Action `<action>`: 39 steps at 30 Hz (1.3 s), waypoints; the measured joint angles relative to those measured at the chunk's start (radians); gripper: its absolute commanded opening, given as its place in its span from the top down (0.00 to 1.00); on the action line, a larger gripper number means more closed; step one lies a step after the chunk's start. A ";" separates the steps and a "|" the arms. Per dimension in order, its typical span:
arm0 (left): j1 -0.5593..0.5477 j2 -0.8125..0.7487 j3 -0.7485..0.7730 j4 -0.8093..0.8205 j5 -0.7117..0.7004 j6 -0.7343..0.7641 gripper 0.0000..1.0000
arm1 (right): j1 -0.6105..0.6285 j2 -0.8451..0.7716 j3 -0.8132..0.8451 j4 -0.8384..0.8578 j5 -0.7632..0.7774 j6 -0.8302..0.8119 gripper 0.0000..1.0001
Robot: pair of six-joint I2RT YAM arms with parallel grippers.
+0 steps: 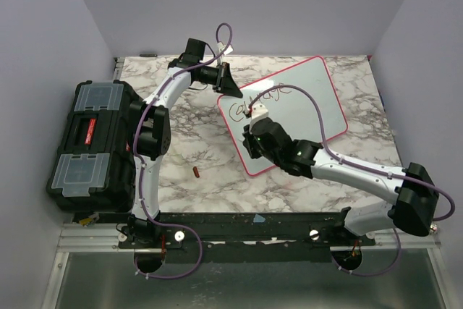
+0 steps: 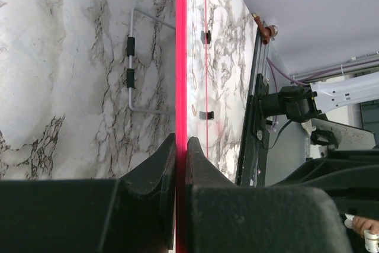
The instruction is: Write a sentence on the whiteboard
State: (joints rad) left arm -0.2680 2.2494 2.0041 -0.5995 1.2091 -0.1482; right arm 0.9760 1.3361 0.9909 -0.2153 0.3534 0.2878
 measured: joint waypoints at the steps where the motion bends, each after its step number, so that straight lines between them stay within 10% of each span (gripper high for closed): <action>1: 0.000 -0.002 -0.002 0.001 0.000 0.000 1.00 | 0.010 0.016 -0.003 0.004 0.006 0.002 0.99; 39: 0.002 -0.016 -0.023 0.023 0.000 -0.002 1.00 | 0.032 0.111 -0.024 0.017 0.182 0.082 0.99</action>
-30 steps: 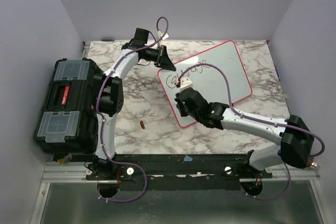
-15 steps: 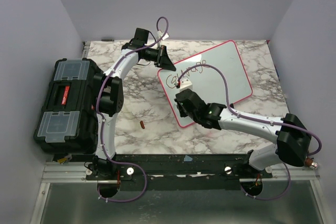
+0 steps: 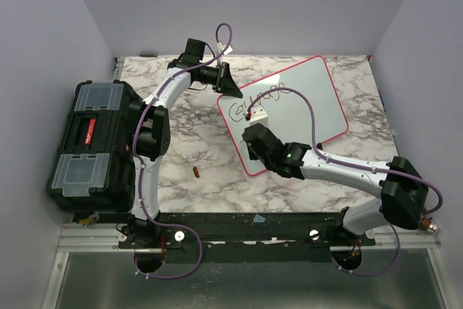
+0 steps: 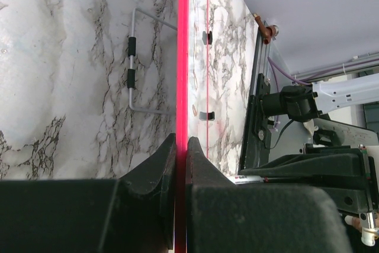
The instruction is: Write a sentence on the whiteboard
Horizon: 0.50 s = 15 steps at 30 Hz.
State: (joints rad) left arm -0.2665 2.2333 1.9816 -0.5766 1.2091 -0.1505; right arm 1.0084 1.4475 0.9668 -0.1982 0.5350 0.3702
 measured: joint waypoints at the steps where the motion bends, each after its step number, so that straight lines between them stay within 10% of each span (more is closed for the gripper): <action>1: 0.000 0.000 0.000 0.000 0.000 0.000 1.00 | 0.000 0.000 0.001 -0.005 0.008 0.000 0.99; 15: 0.000 0.000 0.000 0.001 0.000 -0.002 1.00 | 0.000 0.001 0.014 -0.033 0.063 0.003 0.99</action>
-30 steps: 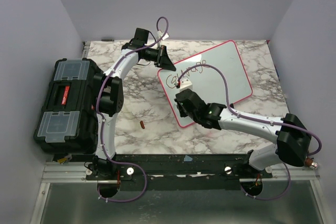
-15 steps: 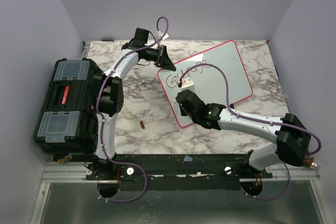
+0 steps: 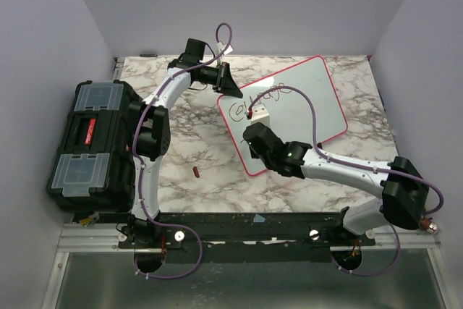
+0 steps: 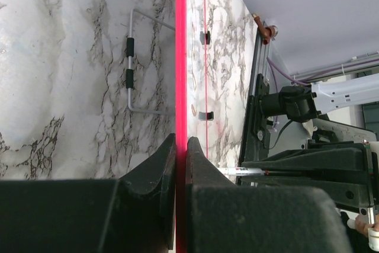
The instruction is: Write a sentence on the whiteboard
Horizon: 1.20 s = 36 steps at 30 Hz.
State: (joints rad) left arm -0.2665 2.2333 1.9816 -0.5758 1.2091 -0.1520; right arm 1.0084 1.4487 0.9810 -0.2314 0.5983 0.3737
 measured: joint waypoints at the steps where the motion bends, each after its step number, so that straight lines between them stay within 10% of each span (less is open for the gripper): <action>1: 0.000 0.000 0.000 0.000 0.000 -0.002 1.00 | 0.000 -0.003 0.000 0.000 -0.007 -0.001 0.99; 36: 0.001 0.000 -0.002 0.006 0.002 -0.002 1.00 | 0.001 0.027 0.013 0.058 -0.050 0.051 0.99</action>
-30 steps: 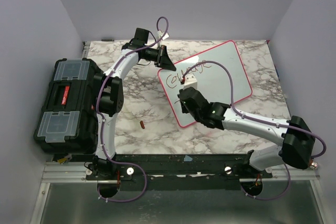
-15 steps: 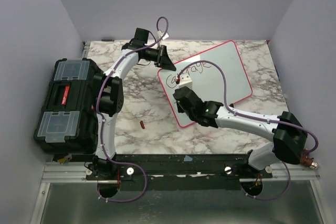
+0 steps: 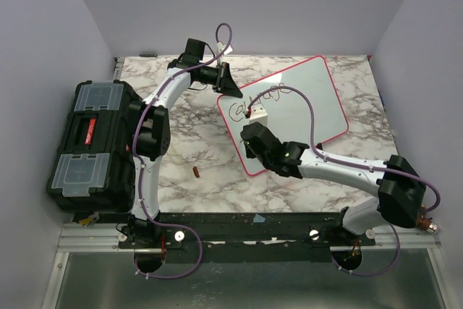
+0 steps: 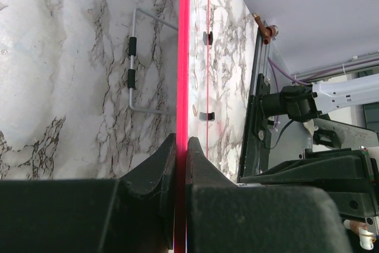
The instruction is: Write a sentence on the whiteboard
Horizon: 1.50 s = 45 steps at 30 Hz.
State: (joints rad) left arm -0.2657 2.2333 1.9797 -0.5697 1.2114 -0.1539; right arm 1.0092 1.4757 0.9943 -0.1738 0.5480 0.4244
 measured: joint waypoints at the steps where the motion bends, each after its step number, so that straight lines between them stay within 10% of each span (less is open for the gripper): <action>1: 0.000 0.000 0.000 0.000 0.000 0.000 1.00 | 0.000 -0.005 -0.007 0.000 -0.003 0.006 0.99; 45: 0.000 0.000 0.000 0.007 0.006 0.007 1.00 | 0.004 -0.111 -0.155 -0.037 -0.064 0.123 0.99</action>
State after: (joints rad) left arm -0.2657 2.2333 1.9793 -0.5629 1.2179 -0.1471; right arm 1.0134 1.3651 0.8394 -0.2111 0.4835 0.5472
